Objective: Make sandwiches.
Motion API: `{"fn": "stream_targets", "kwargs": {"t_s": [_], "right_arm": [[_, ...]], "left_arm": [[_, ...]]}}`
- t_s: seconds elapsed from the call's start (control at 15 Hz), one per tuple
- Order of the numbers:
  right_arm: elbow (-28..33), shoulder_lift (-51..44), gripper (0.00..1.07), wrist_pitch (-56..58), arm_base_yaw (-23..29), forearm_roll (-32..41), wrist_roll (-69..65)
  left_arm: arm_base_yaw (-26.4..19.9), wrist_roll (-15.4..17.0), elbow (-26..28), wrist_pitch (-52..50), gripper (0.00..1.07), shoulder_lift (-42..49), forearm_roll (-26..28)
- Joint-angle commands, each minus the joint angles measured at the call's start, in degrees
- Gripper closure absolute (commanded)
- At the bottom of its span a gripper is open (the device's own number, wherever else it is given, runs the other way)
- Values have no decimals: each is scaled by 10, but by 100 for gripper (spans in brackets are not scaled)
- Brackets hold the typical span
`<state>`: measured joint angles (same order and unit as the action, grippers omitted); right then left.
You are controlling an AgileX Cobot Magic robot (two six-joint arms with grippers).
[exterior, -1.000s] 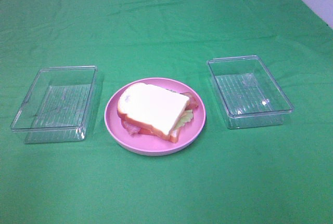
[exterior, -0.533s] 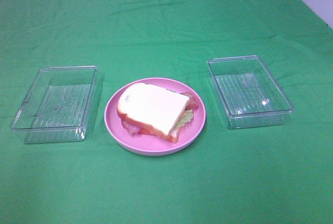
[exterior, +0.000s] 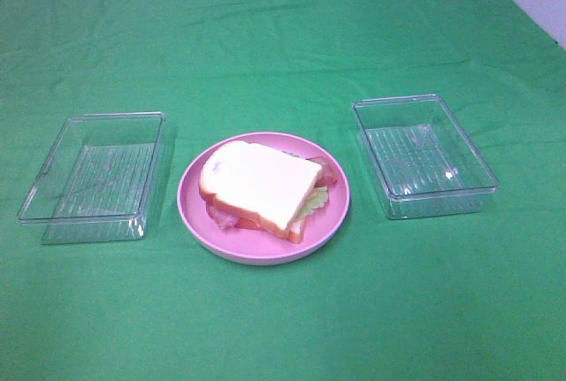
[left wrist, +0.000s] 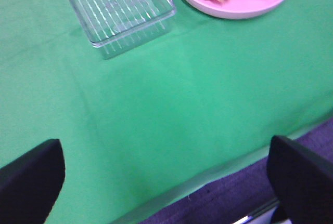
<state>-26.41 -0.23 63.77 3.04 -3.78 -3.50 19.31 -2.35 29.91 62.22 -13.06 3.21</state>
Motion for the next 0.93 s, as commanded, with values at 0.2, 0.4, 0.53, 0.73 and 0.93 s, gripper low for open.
{"fn": "stream_targets", "kwargs": {"t_s": [0.2, 0.4, 0.53, 0.73, 0.93], "right_arm": [[3, -19, 11, -6, -4, 3, 5], [3, -18, 11, -6, -4, 3, 5], [3, -18, 11, -6, -4, 3, 5], [3, -18, 11, -6, -4, 3, 5], [3, -18, 11, -6, -4, 3, 5]], "left_arm": [[-144, 1, -2, -5, 6, 131, 2], [-199, 1, -2, -5, 6, 145, 2], [-200, 1, -2, -5, 6, 145, 2], [-200, 1, -2, -5, 6, 145, 2], [-200, 1, -2, -5, 6, 145, 2]]}}
